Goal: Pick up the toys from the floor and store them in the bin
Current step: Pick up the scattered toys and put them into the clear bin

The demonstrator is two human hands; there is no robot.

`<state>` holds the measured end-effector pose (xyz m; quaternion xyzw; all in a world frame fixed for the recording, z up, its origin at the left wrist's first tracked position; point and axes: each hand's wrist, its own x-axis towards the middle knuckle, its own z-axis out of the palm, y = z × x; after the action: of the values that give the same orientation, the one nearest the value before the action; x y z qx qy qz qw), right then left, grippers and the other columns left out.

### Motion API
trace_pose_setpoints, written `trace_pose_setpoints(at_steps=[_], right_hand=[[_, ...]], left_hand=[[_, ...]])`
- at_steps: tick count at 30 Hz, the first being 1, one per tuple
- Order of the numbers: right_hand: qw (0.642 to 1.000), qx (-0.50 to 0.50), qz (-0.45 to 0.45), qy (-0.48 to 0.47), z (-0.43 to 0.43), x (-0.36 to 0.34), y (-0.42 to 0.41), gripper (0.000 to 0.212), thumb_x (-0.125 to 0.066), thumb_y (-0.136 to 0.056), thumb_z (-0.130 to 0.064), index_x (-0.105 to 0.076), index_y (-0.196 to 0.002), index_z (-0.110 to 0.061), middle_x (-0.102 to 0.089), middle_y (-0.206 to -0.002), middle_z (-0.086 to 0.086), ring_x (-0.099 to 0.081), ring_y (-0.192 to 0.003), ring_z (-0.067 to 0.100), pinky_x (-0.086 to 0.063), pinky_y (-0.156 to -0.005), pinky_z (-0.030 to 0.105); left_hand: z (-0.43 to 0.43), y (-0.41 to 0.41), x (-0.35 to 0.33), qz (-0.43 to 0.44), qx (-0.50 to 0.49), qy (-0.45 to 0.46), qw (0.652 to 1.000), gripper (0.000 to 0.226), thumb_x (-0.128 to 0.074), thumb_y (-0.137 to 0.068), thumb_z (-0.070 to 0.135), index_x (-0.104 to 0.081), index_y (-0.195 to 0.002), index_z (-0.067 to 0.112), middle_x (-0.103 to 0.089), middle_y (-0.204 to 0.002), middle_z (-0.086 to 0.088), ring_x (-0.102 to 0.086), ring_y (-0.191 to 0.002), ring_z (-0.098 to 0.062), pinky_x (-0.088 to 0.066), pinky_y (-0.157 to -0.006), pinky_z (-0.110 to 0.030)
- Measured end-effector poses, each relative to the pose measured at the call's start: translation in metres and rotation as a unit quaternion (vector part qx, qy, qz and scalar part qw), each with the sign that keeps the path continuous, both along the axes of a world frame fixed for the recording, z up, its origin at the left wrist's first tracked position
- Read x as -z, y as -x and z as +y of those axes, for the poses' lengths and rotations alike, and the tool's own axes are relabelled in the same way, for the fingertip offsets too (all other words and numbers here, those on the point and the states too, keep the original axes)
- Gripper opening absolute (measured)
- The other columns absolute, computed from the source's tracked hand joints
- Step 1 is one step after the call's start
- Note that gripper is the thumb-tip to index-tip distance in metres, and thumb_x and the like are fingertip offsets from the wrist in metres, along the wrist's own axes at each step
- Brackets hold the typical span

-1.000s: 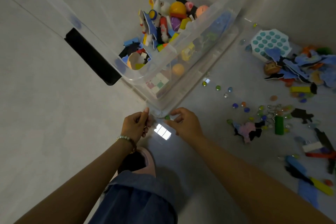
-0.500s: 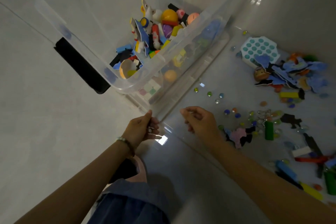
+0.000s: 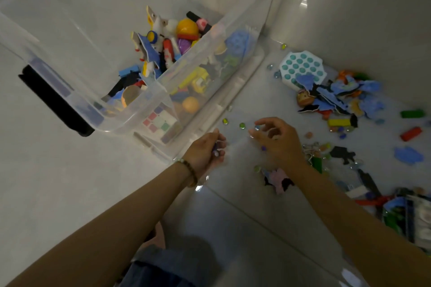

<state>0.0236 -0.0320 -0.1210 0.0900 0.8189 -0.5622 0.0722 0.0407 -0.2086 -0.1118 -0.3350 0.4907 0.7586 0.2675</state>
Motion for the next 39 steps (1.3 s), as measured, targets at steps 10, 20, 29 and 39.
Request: trace_pose_setpoints(at_steps=[10,20,29,39], right_hand=[[0.987,-0.114,-0.036,-0.105,0.011,0.028,0.025,0.036,-0.078,-0.073,-0.013,-0.064,-0.106,-0.010,-0.043,-0.106,0.002,-0.046,-0.082,0.010,-0.038,-0.068,0.009],[0.990,-0.058,-0.019,-0.126,0.016,0.034,0.032,0.020,-0.073,-0.079,-0.015,-0.069,-0.094,-0.003,-0.063,-0.099,0.014,-0.054,-0.080,0.012,-0.042,-0.065,0.005],[0.993,-0.086,-0.064,0.049,-0.009,0.011,0.025,0.007,-0.075,-0.077,-0.018,-0.071,-0.082,-0.020,-0.070,-0.078,-0.002,-0.065,-0.068,0.007,-0.053,-0.067,0.021],[0.997,-0.025,-0.066,0.016,-0.021,0.030,0.040,0.022,-0.077,-0.075,-0.017,-0.065,-0.093,-0.022,-0.062,-0.104,0.003,-0.055,-0.082,0.007,-0.043,-0.066,0.005]], left_hand=[[0.003,0.013,0.013,-0.004,0.025,0.018,1.000,0.031,-0.040,-0.097,0.030,-0.058,-0.083,0.009,-0.058,-0.069,-0.004,-0.059,-0.047,-0.007,-0.056,-0.054,-0.020],[0.010,0.027,0.015,-0.058,0.002,-0.019,0.998,0.042,-0.034,-0.098,0.037,-0.061,-0.086,0.008,-0.063,-0.079,-0.007,-0.064,-0.061,-0.015,-0.058,-0.063,-0.028],[0.021,0.026,0.005,-0.072,0.006,-0.057,0.996,0.046,-0.026,-0.100,0.040,-0.057,-0.095,0.006,-0.062,-0.087,-0.010,-0.061,-0.081,-0.023,-0.051,-0.084,-0.040],[-0.006,0.023,0.012,-0.007,-0.020,-0.009,1.000,0.027,-0.042,-0.098,0.026,-0.059,-0.082,0.011,-0.060,-0.084,-0.004,-0.060,-0.068,-0.015,-0.058,-0.059,-0.023]])
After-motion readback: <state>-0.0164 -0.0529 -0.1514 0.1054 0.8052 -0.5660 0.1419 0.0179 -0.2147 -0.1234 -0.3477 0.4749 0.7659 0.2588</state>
